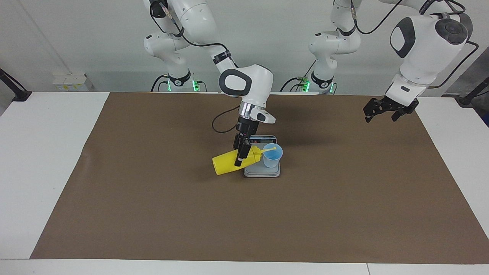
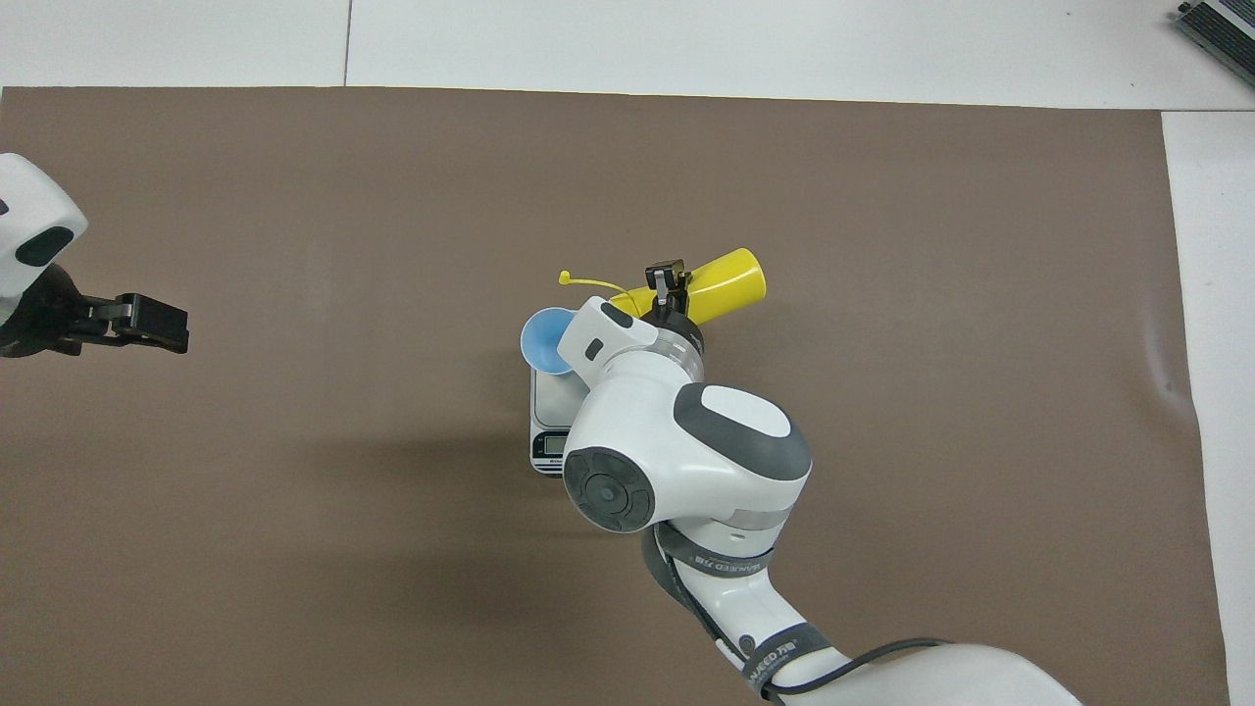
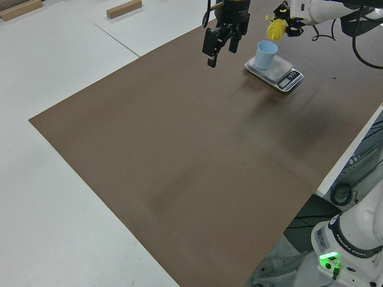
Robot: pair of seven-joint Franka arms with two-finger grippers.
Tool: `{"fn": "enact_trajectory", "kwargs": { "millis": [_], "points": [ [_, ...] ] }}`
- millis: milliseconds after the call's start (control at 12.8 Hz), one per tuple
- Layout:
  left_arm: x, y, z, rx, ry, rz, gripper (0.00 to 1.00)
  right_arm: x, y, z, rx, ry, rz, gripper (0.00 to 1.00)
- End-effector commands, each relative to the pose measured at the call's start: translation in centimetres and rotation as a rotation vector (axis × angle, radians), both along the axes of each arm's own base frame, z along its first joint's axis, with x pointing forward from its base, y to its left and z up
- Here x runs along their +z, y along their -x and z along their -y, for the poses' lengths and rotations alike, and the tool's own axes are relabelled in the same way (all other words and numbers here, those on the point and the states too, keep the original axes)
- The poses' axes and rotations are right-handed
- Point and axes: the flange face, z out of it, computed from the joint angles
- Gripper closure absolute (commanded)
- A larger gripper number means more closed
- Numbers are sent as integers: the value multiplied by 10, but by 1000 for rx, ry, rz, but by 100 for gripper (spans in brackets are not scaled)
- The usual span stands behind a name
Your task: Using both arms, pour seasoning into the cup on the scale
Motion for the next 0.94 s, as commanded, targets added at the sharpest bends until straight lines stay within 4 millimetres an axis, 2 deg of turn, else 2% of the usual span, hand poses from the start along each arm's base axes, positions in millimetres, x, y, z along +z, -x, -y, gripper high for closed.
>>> {"fn": "enact_trajectory", "kwargs": {
  "millis": [0,312,390,625,703,781,859],
  "points": [
    [0,9,0,11,-4,21,0,7,-5,-3,13,30,90,89],
    [-3,9,0,11,-4,21,0,8,-6,-2,17,30,145,89],
    [-3,9,-1,12,-4,21,0,6,-5,-3,39,52,158,92],
    [2,7,0,11,-3,31,0,-1,1,-10,70,64,216,94],
    [4,6,0,11,-2,37,0,-5,6,-16,88,77,222,94],
    [15,4,0,9,-3,59,0,-8,8,-19,95,93,229,94],
    [25,2,1,7,-2,79,0,-10,9,-21,112,116,242,98]
  ]
}}
